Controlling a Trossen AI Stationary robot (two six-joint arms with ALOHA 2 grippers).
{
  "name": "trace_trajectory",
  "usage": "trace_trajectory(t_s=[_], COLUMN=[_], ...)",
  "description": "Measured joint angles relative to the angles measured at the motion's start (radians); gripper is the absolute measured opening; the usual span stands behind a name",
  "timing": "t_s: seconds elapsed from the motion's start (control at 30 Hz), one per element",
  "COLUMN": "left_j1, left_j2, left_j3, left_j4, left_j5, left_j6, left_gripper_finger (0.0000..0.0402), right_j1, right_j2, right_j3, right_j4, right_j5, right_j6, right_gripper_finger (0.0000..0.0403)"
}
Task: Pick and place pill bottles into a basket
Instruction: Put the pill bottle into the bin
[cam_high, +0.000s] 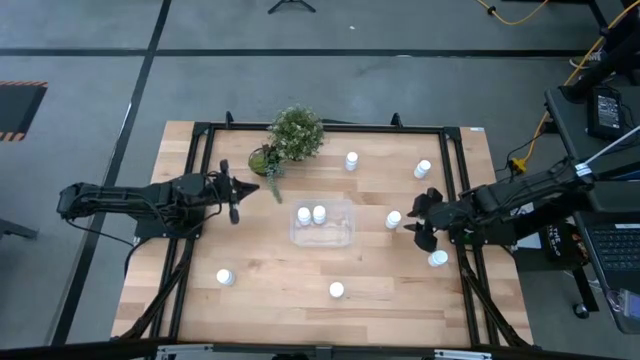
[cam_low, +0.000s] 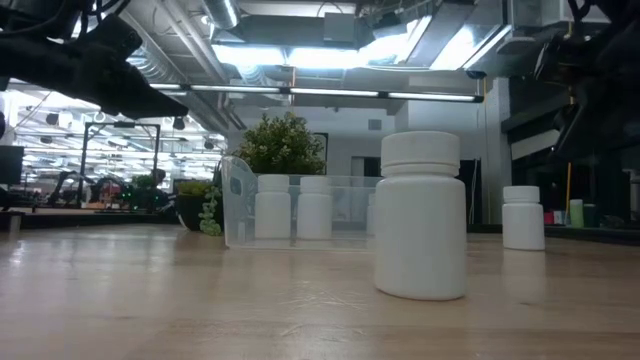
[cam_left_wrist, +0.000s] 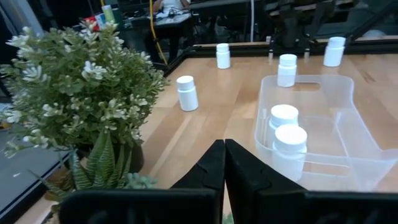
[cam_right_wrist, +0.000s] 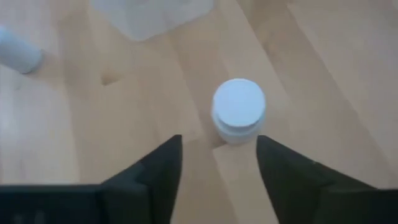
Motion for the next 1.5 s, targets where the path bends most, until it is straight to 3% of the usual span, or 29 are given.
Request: trace_trajectory(t_s=[0.27,0.43,0.63,1.07,1.5], left_j1=[0.0,0.0,0.0,0.0,0.0], left_j2=[0.0,0.0,0.0,0.001,0.001], left_j3=[0.0,0.0,0.0,0.0,0.0], left_j4=[0.0,-0.001,-0.001,-0.002,-0.002], left_j5=[0.021,0.021,0.021,0.021,0.021], left_j6=[0.004,0.007,0.026,0.027,0.027], left_gripper_finger=[0.0005,0.0002,0.0004,0.0006,0.0005], right_j1=[0.0,0.0,0.0,0.0,0.0], right_j2=[0.121,0.206,0.287,0.391,0.397], right_j3=[0.0,0.0,0.0,0.0,0.0], right_j4=[0.007,0.099,0.131,0.244,0.295], right_j5=[0.032,0.037,0.125,0.128,0.138], right_j6=[-0.019,-0.026,-0.002,0.0,0.0], right_gripper_finger=[0.0268,0.027,0.0271,0.027,0.0182])
